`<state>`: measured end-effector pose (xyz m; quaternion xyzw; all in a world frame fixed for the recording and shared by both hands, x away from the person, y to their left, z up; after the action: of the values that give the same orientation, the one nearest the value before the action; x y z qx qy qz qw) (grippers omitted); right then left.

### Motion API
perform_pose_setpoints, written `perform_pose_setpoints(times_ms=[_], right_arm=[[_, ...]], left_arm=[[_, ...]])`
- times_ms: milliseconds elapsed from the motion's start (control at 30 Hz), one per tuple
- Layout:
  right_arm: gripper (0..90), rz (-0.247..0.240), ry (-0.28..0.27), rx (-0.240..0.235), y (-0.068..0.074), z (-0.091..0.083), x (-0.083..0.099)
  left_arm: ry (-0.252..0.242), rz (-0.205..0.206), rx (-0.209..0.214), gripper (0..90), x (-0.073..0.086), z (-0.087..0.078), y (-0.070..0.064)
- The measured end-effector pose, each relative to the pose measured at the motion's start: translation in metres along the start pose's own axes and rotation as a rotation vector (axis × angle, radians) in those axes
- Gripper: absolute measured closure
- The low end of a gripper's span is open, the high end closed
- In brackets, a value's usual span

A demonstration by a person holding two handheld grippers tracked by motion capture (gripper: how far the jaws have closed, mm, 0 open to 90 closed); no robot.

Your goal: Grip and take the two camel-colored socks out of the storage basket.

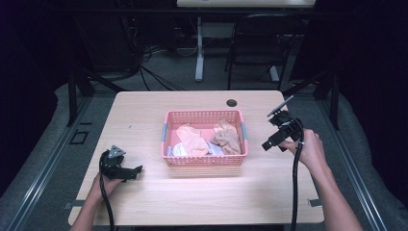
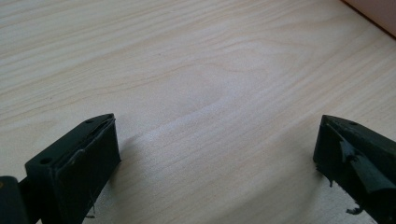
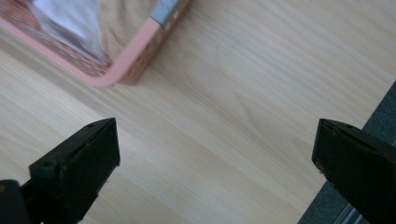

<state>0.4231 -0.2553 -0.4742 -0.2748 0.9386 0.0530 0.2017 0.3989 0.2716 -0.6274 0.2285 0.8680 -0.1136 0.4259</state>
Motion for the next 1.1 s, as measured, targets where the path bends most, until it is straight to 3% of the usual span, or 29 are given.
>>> perform_pose_setpoints(times_ms=[167, 533, 933, 1100], right_arm=[[0.8, -0.029, -0.028, -0.008, 0.013, -0.011, -0.023], [2.0, -0.06, -0.048, -0.048, 0.034, -0.01, -0.054], [7.1, -0.107, -0.047, -0.084, 0.067, 0.015, -0.081], [0.0, -0.117, -0.031, -0.098, 0.081, 0.031, -0.089]], left_arm=[[0.0, 0.0, 0.0, 0.1, 0.0, 0.0, 0.0], [0.0, 0.0, 0.0, 0.1, 0.0, 0.0, 0.0], [-0.001, 0.0, 0.0, 0.1, 0.0, 0.0, 0.0], [0.0, 0.001, 0.0, 0.1, 0.0, 0.0, 0.0]])
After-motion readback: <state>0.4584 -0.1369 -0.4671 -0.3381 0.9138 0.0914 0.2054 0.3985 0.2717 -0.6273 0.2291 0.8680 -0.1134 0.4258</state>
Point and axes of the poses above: each handheld gripper's, and its own axes: z roughly forward along the jaws, x roughly out of its underside, y roughly to its left, the point moved 5 cm from there along z, roughly forward along the jaws, and after that the axes turned 7 degrees about -y, right-handed, at the moved point
